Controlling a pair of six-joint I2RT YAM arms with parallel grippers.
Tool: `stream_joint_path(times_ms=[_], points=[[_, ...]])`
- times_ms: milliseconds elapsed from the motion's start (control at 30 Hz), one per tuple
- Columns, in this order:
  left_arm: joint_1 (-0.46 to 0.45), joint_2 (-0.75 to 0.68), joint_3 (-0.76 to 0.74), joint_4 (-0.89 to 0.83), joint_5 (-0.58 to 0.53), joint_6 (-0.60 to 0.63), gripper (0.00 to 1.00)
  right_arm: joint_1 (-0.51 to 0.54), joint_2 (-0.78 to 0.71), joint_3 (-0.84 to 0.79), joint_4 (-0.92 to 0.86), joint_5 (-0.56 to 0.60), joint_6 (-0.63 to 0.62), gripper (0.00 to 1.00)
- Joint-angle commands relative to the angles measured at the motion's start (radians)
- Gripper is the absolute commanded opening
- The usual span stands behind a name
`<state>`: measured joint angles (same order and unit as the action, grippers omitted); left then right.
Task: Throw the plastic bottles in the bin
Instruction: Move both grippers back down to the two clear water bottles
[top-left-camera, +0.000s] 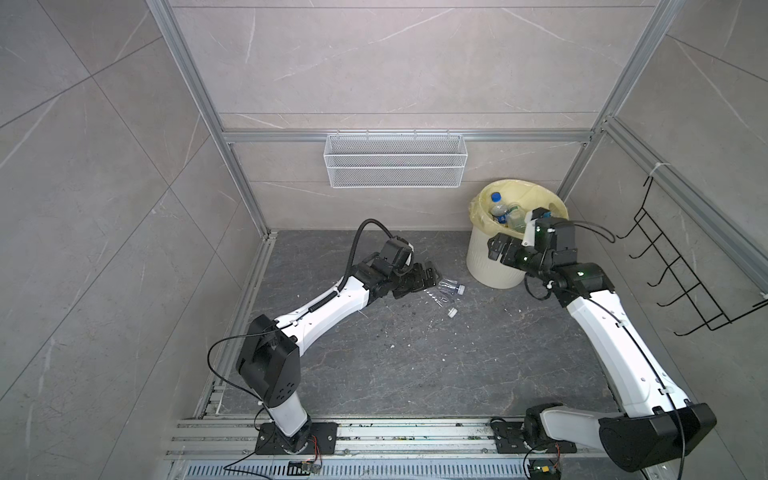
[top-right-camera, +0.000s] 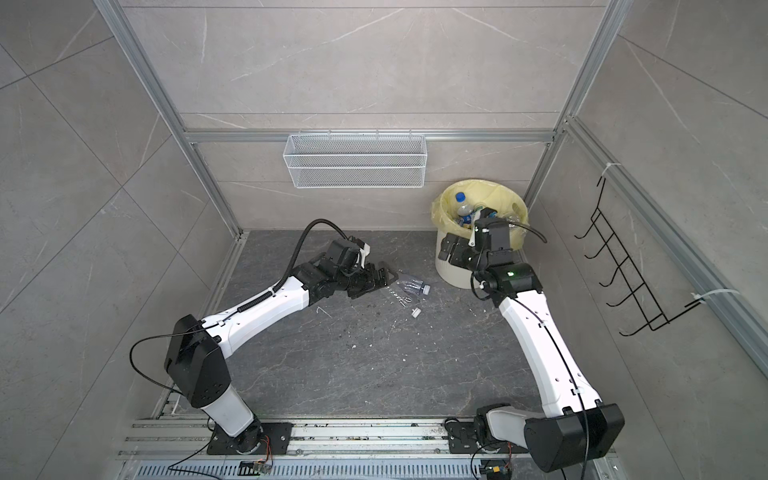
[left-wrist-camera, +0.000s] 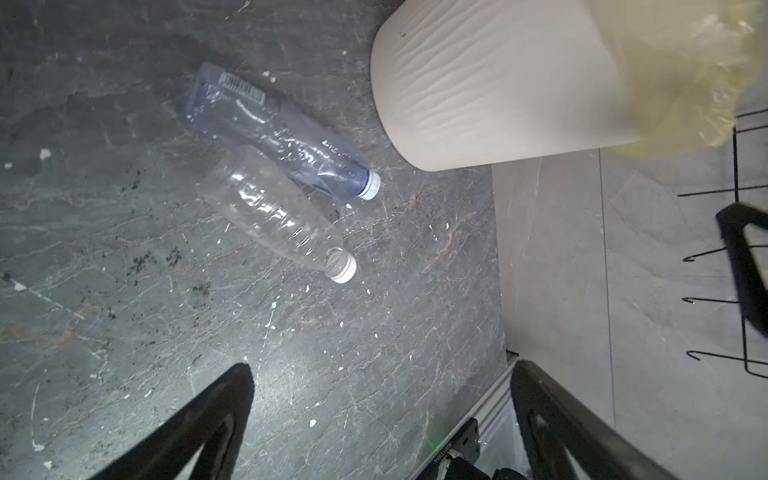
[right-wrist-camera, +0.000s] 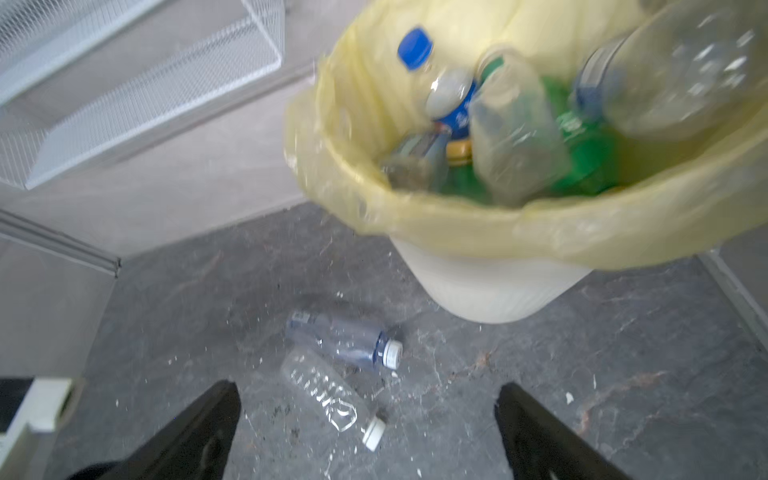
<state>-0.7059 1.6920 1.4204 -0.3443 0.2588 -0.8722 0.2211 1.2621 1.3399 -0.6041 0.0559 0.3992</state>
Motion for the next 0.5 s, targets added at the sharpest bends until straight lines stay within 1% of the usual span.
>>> stream_joint_path(times_ms=[0,167,300,467], points=[[0.040,0.016,-0.007,0.083,0.078,-0.110,1.00,0.053,-0.031,-0.105,0.038,0.037,-0.025,1.00],[0.052,0.069,-0.007,0.097,0.085,-0.139,1.00,0.136,-0.050,-0.262,0.068,0.040,0.003,1.00],[0.066,0.140,0.010,0.119,0.119,-0.189,1.00,0.194,-0.055,-0.369,0.101,0.050,0.028,1.00],[0.068,0.221,0.054,0.105,0.124,-0.211,0.99,0.241,-0.057,-0.439,0.122,0.062,0.048,1.00]])
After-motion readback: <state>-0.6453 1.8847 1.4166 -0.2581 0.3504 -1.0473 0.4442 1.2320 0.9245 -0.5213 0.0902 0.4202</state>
